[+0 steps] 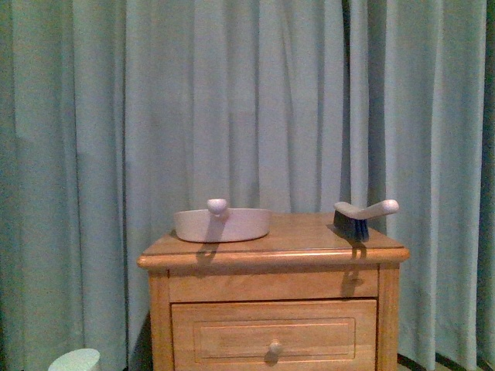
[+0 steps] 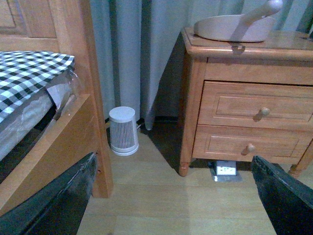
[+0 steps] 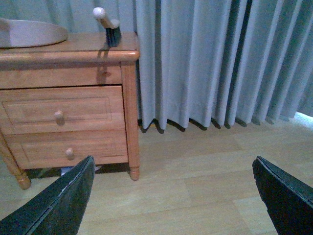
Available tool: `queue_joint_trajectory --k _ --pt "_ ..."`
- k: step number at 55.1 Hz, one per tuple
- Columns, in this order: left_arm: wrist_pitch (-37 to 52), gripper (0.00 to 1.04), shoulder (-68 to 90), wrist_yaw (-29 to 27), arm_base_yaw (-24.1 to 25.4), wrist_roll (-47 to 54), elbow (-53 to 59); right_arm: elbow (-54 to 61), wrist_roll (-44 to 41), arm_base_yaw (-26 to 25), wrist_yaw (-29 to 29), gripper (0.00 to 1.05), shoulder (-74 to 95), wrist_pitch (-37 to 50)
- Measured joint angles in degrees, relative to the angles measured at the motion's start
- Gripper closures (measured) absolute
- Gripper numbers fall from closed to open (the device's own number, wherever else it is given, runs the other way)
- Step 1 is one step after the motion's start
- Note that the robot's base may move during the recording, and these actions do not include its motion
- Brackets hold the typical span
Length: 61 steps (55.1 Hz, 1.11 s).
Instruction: Clean up trash
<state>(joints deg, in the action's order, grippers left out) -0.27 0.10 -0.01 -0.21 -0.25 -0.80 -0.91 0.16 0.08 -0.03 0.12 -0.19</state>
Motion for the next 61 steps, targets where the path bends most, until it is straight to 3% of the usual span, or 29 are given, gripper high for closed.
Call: queue_joint_trajectory --k 61 --pt "0.0 0.08 0.0 0.0 0.0 0.0 0.0 0.0 0.0 0.0 0.0 0.07 0.0 0.0"
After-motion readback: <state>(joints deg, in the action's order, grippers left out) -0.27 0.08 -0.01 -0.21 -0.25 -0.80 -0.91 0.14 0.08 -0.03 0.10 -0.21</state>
